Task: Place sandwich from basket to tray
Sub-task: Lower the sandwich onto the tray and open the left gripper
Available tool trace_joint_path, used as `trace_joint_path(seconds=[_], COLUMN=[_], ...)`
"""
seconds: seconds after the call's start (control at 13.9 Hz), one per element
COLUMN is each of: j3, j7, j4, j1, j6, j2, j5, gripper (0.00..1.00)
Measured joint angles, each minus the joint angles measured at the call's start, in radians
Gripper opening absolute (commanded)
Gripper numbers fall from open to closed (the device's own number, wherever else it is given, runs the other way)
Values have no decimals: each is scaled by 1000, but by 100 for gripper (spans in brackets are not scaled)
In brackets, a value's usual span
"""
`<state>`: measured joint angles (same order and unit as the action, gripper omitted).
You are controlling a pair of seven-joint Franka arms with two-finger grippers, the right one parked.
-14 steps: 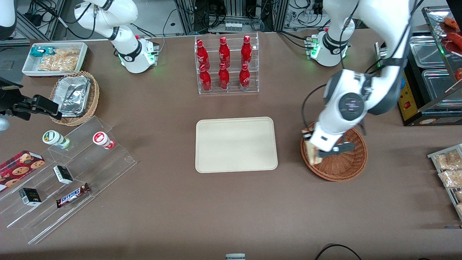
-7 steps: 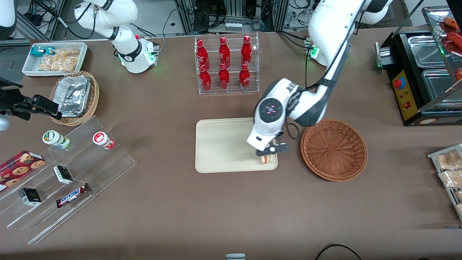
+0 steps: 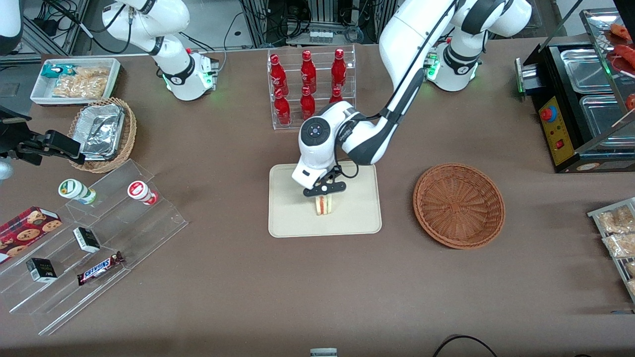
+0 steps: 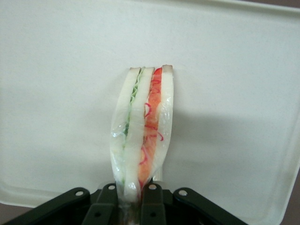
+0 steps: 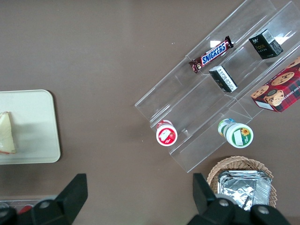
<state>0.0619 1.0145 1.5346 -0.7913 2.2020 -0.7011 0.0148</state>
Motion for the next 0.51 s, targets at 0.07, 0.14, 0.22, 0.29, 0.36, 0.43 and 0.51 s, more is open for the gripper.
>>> trace_joint_path(seconds=[0.07, 0.14, 0.22, 0.29, 0.36, 0.43, 0.51], j3=[-1, -5, -8, -11, -12, -12, -14], j7=[0, 0, 0, 0, 0, 0, 0], j4=[-1, -3, -4, -5, -5, -6, -10], j1=[0, 0, 0, 0, 0, 0, 1], j6=[0, 0, 0, 0, 0, 0, 1], j2=[0, 0, 0, 0, 0, 0, 0], j5=[0, 1, 4, 6, 6, 7, 7], gripper=[9, 56, 99, 100, 100, 100, 100])
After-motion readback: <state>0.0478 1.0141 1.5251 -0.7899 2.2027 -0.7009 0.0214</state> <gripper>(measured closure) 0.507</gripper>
